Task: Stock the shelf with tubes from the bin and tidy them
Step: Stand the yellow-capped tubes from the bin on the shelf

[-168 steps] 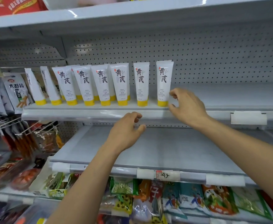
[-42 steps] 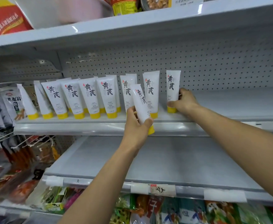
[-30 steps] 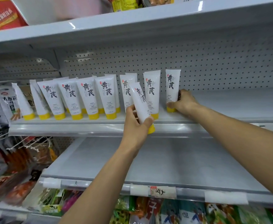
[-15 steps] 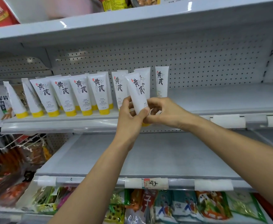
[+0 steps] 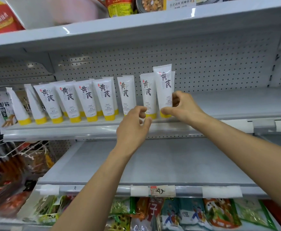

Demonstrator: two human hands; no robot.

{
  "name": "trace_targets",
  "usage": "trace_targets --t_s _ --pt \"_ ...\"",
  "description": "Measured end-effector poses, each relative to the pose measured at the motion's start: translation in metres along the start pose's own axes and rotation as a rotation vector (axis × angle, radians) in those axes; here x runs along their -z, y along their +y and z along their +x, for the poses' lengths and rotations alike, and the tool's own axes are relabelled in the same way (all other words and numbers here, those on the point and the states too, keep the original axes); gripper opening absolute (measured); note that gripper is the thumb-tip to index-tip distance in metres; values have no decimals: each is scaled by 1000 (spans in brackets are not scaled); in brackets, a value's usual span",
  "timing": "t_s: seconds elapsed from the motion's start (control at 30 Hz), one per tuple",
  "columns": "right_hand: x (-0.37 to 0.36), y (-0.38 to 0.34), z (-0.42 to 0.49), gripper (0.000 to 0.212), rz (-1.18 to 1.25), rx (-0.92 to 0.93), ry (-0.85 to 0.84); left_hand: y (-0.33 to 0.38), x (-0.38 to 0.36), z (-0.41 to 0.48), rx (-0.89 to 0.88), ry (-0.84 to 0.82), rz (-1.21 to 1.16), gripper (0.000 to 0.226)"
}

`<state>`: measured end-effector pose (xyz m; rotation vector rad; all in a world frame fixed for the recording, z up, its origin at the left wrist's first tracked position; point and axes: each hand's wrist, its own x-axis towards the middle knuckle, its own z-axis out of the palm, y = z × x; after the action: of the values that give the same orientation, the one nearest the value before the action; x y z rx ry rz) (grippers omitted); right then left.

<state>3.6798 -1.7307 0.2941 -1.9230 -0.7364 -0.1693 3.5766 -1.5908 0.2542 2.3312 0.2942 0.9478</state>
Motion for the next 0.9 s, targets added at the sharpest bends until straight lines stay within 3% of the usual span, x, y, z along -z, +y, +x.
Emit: trace_targets --t_s 0.23,0.5,0.77,0.9 --pt "-6 12 16 25 -165 -102 43 -11 -2 3 -23 -58 197 25" --pt "-12 23 19 42 -221 -168 35 -14 -1 5 0 -100 243 27" --pt "-8 20 12 46 -263 -164 -13 -8 2 1 9 -109 301 28" --pt "1 20 -16 53 -464 -39 73 -6 7 -17 13 -84 309 27"
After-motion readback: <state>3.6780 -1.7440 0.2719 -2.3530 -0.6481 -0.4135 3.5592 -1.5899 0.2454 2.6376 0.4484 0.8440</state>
